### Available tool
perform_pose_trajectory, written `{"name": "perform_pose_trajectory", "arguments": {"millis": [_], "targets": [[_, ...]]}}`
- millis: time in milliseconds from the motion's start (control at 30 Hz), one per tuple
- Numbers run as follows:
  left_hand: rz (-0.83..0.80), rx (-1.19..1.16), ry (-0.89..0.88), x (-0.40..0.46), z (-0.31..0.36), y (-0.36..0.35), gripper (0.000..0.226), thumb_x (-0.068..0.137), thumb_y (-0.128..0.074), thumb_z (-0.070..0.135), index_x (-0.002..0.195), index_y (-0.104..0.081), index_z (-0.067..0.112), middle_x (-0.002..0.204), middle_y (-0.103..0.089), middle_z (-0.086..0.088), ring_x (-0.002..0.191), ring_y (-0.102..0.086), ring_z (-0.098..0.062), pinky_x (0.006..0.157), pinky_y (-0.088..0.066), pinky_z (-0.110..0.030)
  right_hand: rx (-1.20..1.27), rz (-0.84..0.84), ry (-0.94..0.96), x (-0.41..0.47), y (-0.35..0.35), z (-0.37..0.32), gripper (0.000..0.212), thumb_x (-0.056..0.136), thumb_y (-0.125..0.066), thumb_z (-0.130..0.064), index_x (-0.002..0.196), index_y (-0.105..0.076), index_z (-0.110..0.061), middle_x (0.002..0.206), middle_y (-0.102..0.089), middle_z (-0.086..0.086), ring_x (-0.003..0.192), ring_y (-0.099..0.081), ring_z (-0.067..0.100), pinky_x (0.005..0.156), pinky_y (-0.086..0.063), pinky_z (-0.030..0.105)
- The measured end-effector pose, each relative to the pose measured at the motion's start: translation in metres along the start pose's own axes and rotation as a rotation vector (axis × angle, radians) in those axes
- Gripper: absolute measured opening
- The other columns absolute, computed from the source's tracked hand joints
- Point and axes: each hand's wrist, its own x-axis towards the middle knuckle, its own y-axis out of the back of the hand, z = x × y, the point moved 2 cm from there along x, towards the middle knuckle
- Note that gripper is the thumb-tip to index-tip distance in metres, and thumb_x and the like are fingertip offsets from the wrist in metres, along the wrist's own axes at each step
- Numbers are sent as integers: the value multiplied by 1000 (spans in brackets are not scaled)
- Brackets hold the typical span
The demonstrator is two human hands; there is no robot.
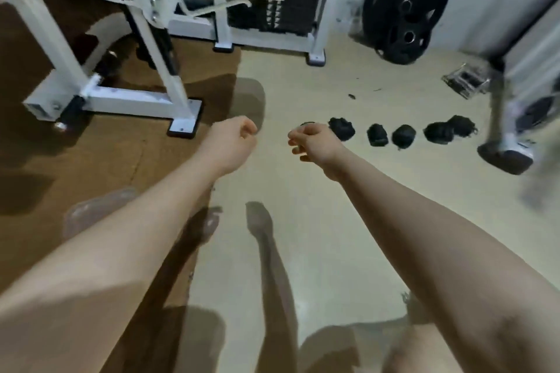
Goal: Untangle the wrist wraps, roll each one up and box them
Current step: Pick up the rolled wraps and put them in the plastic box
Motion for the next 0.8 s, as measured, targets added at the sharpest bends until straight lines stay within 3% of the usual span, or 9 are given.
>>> {"name": "perform_pose_trajectory", "arguments": {"millis": [133, 300, 467, 567, 633, 733, 800], "targets": [[-58, -10, -17, 74, 77, -109, 27, 95, -46, 17, 118, -60, 19, 112, -63, -3, 100, -61, -23, 81, -49, -30, 10, 43, -25, 53, 127, 61, 13, 95, -46, -5, 92, -58, -2, 83, -54, 7, 73, -48, 16, 63, -38, 25], [-139, -63, 18, 183, 195, -246, 28, 92, -48, 11, 117, -59, 12, 110, -64, -10, 99, -61, -31, 80, -49, -29, 6, 73, -79, 140, 312, 119, 9, 96, -50, -10, 91, -56, -8, 79, -55, 3, 68, -48, 15, 62, -44, 23], [-190, -29, 20, 293, 317, -350, 31, 91, -47, 8, 120, -58, 8, 117, -62, -10, 103, -58, -28, 86, -41, -24, -98, 139, -107, 220, 492, 157, 11, 97, -51, -15, 90, -58, -10, 78, -53, 5, 64, -44, 14, 58, -38, 24], [-208, -9, 24, 346, 369, -407, 33, 92, -47, 10, 125, -54, 9, 122, -59, -7, 97, -55, -23, 82, -38, -23, -146, 154, -147, 260, 572, 188, 11, 96, -51, -18, 100, -60, -15, 98, -60, 7, 85, -53, 20, 72, -41, 27], [-251, 21, 32, 364, 390, -444, 39, 94, -48, 13, 132, -48, 11, 129, -54, -6, 101, -50, -20, 84, -35, -22, -169, 163, -182, 279, 607, 211, 22, 95, -51, -19, 115, -58, -14, 112, -59, 7, 97, -52, 20, 81, -41, 27], [-346, 98, -1, 386, 410, -492, 50, 94, -49, 19, 142, -36, 14, 140, -44, -7, 116, -50, -24, 93, -36, -26, -203, 180, -220, 299, 639, 241, 49, 94, -52, -24, 141, -41, -13, 127, -52, 7, 119, -49, 24, 104, -36, 32], [-373, 121, -34, 402, 422, -519, 56, 93, -50, 24, 145, -31, 17, 146, -37, -4, 109, -55, -24, 93, -41, -30, -247, 188, -224, 311, 655, 259, 63, 93, -53, -27, 149, -26, -14, 140, -41, 7, 138, -32, 27, 114, -26, 38]]}}
